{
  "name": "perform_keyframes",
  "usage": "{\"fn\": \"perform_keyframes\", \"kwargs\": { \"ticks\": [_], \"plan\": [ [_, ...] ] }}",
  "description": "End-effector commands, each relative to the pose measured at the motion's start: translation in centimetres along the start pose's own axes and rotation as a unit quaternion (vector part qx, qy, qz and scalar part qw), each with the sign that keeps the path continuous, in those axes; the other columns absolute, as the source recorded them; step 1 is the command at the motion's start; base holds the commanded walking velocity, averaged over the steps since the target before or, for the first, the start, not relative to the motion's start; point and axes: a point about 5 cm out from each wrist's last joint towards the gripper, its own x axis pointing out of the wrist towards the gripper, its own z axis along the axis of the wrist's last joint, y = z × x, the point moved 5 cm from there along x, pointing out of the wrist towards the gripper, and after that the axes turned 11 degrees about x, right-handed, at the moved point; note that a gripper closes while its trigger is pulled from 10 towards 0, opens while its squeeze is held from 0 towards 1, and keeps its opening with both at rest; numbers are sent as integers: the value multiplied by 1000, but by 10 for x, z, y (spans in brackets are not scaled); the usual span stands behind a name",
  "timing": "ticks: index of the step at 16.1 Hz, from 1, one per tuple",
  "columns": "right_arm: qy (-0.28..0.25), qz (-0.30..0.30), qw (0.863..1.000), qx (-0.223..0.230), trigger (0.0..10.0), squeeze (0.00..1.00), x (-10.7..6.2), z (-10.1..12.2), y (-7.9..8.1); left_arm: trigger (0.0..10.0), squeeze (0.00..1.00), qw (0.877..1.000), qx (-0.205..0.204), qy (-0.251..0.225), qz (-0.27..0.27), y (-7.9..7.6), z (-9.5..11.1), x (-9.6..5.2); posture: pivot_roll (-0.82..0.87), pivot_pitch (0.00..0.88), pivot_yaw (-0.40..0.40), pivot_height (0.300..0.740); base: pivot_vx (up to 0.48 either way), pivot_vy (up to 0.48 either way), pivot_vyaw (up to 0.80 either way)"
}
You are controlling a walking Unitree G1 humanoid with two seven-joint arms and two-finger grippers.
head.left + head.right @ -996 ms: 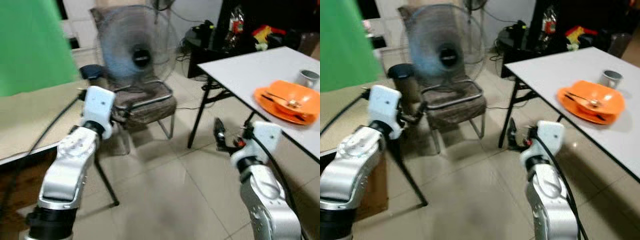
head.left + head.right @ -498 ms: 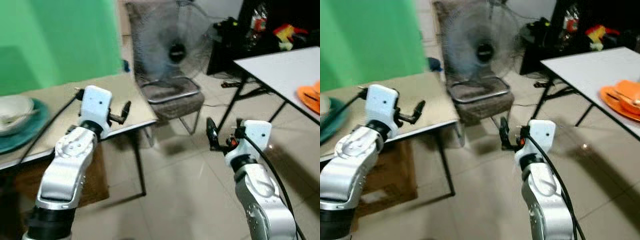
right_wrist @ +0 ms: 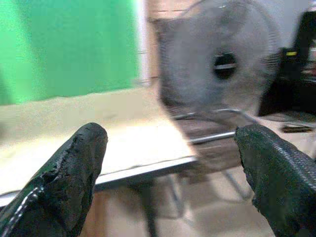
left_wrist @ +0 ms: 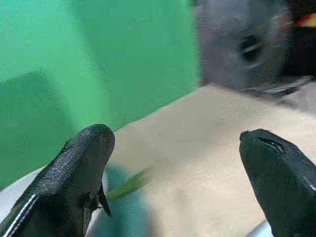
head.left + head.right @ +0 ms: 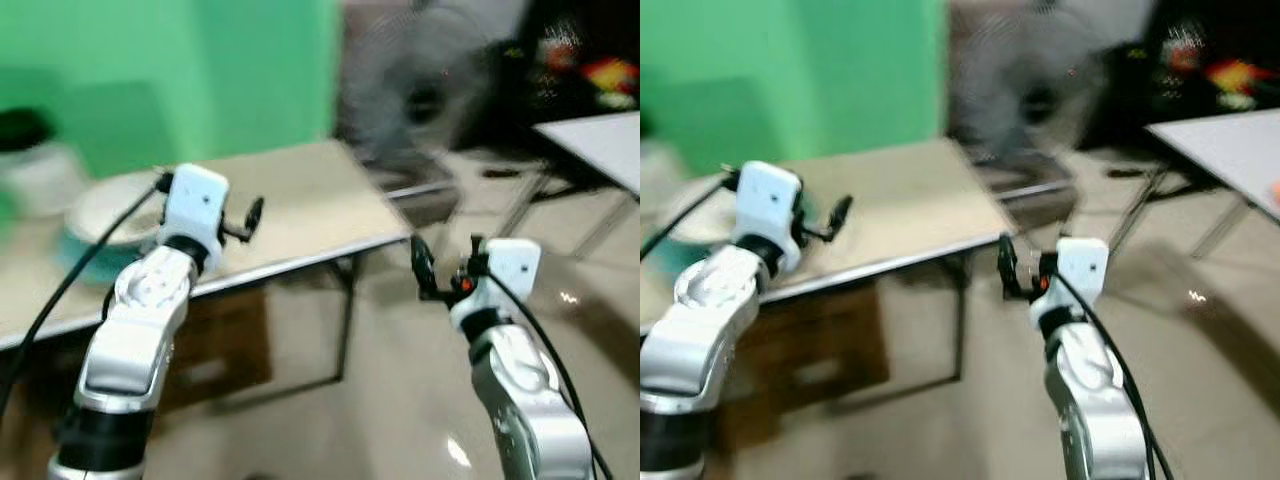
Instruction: Setting the table
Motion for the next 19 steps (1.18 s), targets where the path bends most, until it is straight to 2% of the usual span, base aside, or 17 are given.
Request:
{"fn": "perform_keyframes", "kwargs": {
  "ticks": [1,4,6,9,14,16,19],
  "plan": [
    [-3,-1,1000,-3,10000,0,0,2,-2,10000,0,1000,-1,-4,-1,-1,2,2,99,0,13,740,0,-480,800],
    [-3,1,1000,-2,10000,0,1,2,-2,10000,0,1000,-3,-3,2,-1,2,2,100,0,11,740,0,-480,800],
    [-4,-2,1000,-1,10000,0,2,3,-3,10000,0,1000,-4,-2,5,0,2,2,100,0,9,740,0,0,800],
    [-1,-38,999,2,10000,0,4,1,-13,10000,0,1000,-12,-4,15,1,2,3,99,0,8,740,0,0,0],
    [5,-28,1000,-2,10000,0,6,1,-12,10000,0,1000,-11,7,18,1,-1,4,107,0,5,740,0,0,0],
    [4,-27,1000,-1,10000,0,8,2,-12,10000,0,1000,-24,1,18,2,1,4,108,0,2,740,0,0,0],
    [0,-25,1000,-2,10000,0,10,5,-13,10000,0,1000,-25,0,19,2,1,4,110,0,-1,740,251,0,0]
  ]
}}
